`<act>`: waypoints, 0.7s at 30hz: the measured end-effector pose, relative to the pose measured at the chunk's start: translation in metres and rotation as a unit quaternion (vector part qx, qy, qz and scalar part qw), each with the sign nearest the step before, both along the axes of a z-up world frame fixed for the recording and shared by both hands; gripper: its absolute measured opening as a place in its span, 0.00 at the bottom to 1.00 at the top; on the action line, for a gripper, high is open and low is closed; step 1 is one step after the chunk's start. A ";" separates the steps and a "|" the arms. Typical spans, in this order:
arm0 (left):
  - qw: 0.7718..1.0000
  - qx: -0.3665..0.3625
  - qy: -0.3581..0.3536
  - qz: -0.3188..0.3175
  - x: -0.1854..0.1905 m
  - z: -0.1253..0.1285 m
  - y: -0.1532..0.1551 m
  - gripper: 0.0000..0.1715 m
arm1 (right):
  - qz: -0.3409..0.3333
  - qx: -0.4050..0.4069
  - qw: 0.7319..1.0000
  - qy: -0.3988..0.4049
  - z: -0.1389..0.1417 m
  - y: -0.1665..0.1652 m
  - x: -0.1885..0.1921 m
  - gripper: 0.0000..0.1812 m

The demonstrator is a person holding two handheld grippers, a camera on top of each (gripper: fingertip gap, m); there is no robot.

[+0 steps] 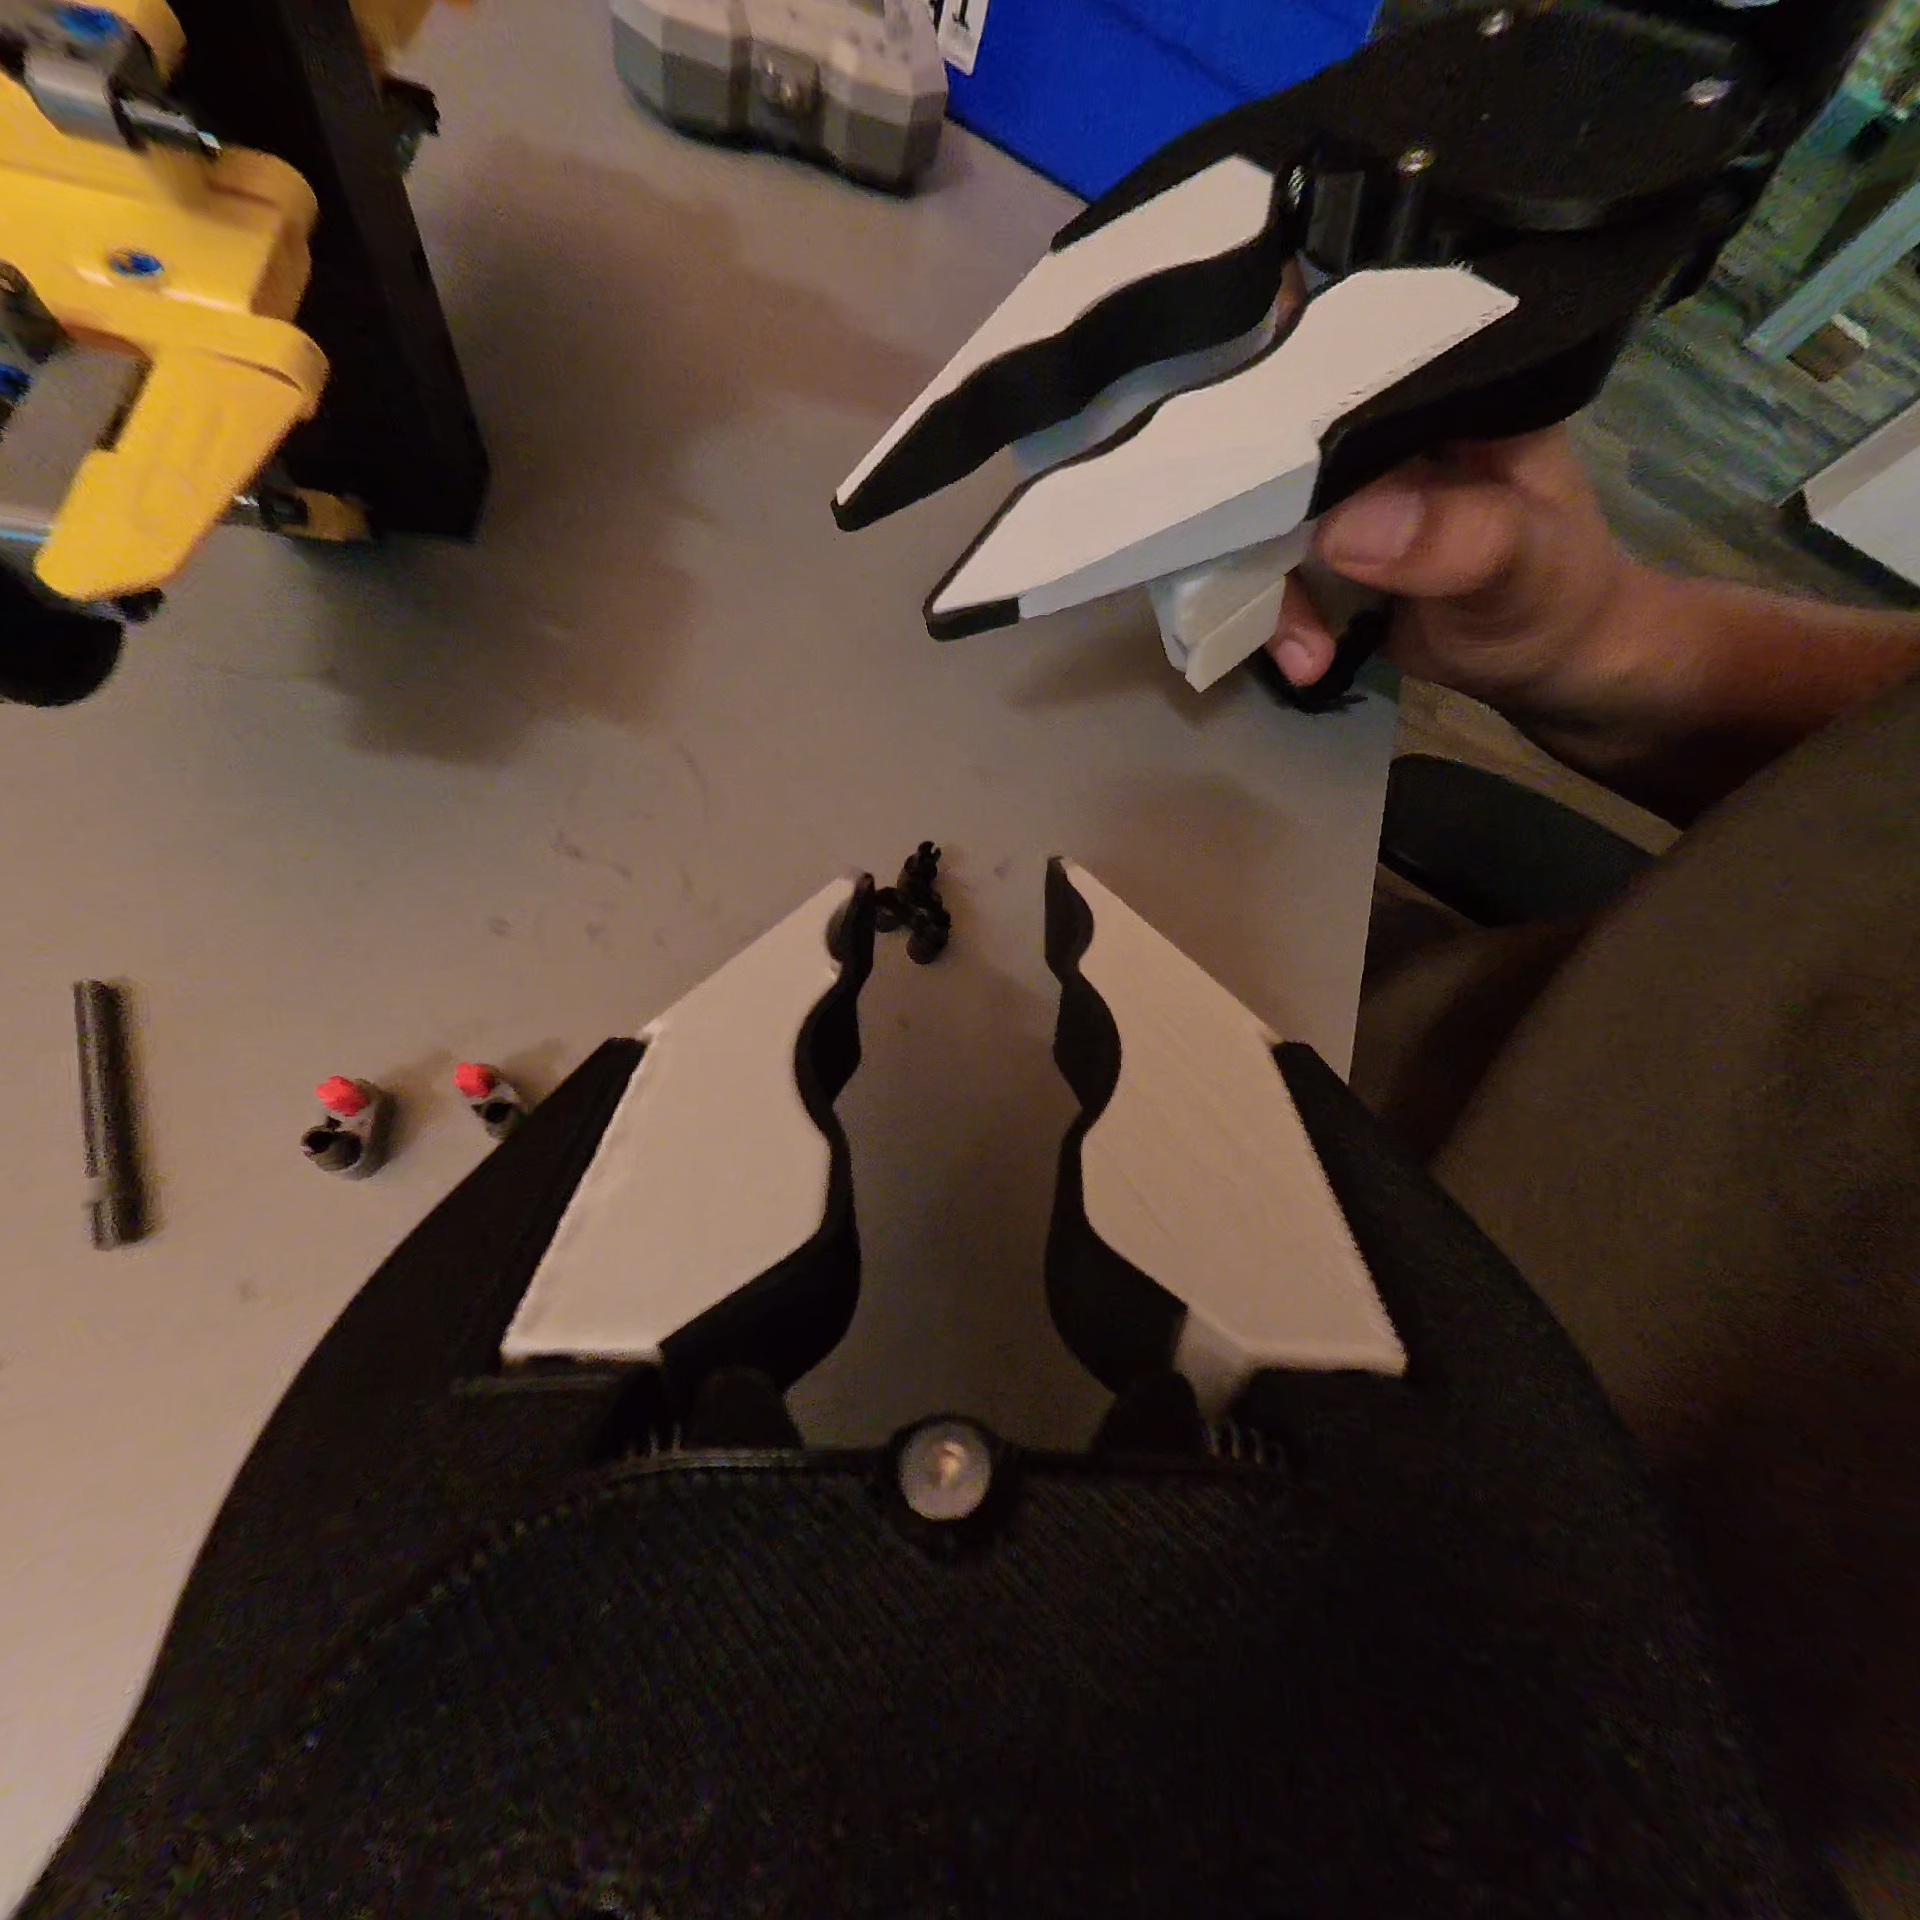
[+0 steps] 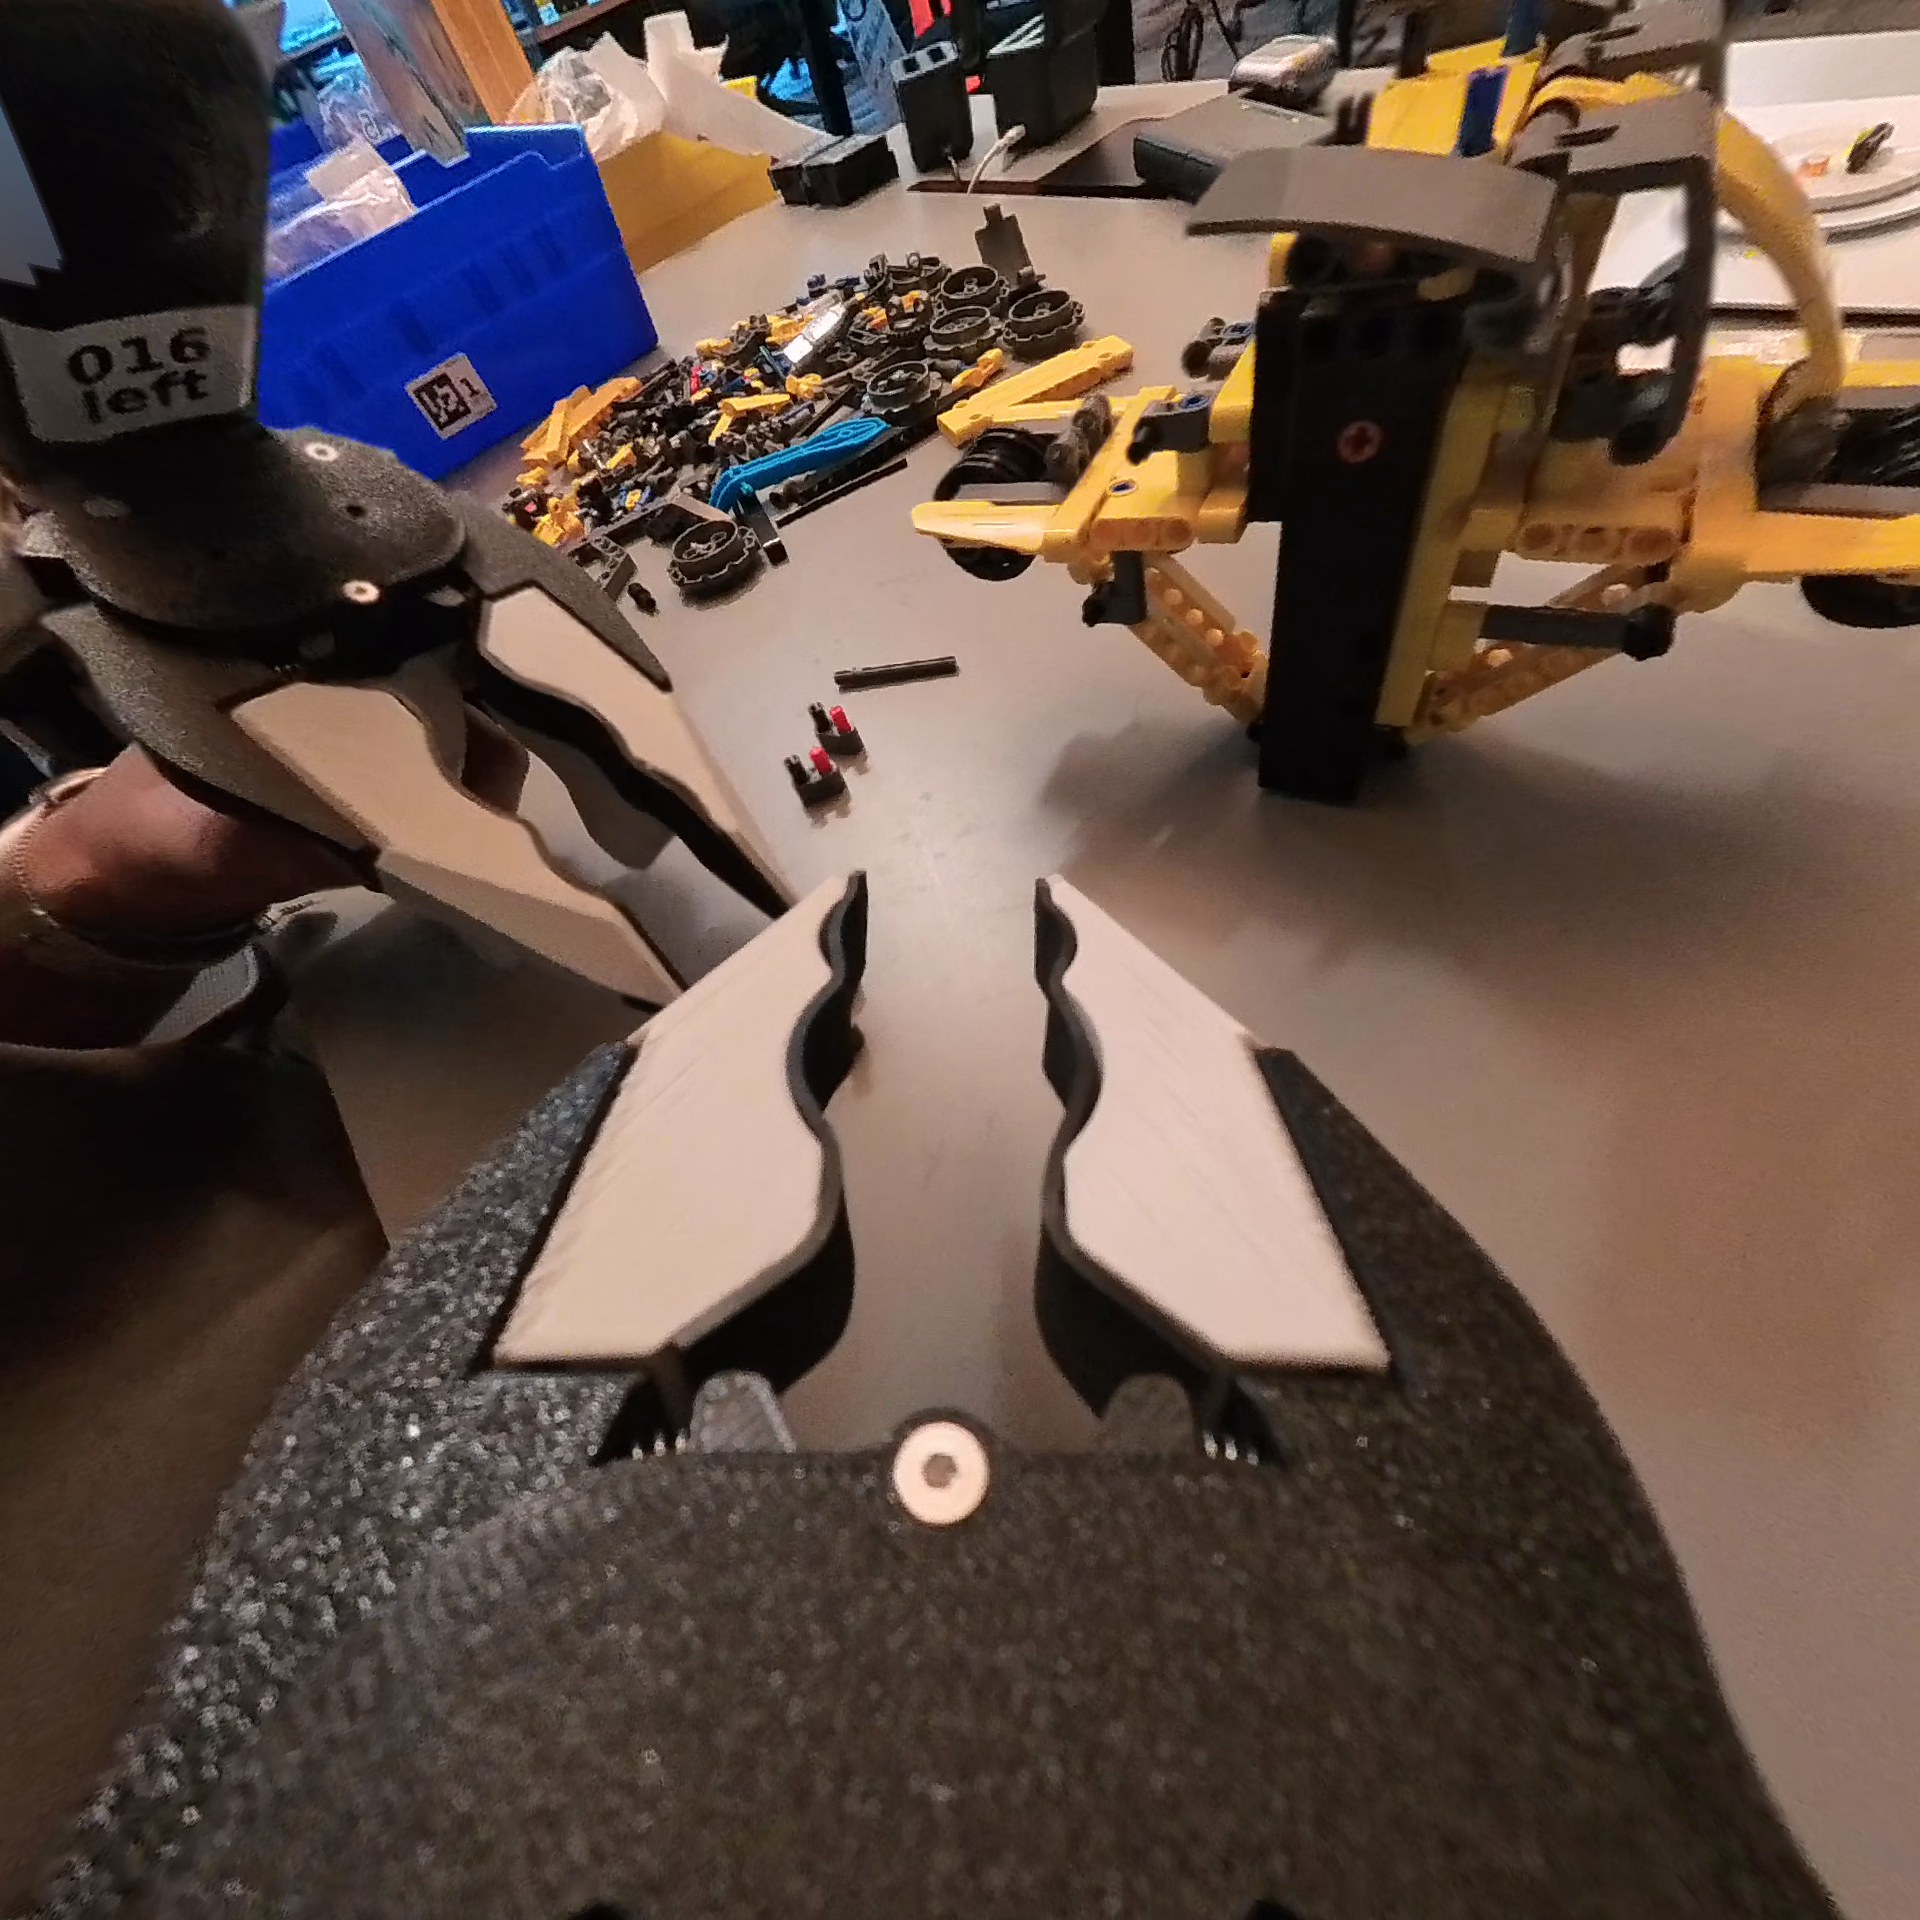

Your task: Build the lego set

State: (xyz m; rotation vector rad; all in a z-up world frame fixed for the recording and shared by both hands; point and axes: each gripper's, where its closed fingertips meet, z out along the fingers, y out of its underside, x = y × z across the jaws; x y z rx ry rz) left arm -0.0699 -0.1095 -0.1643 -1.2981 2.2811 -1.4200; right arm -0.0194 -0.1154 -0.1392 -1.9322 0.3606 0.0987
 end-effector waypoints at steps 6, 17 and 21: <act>0.999 0.041 0.021 0.011 0.004 -0.016 -0.001 0.15 | 0.007 0.007 1.000 0.010 0.001 0.000 -0.001 0.18; 0.998 0.054 0.016 -0.002 0.011 -0.017 -0.010 0.00 | 0.017 0.038 0.998 0.039 0.008 -0.003 0.000 0.20; 1.000 0.011 -0.005 0.005 0.018 0.001 -0.006 0.00 | 0.019 0.045 0.998 0.029 0.011 -0.004 0.002 0.20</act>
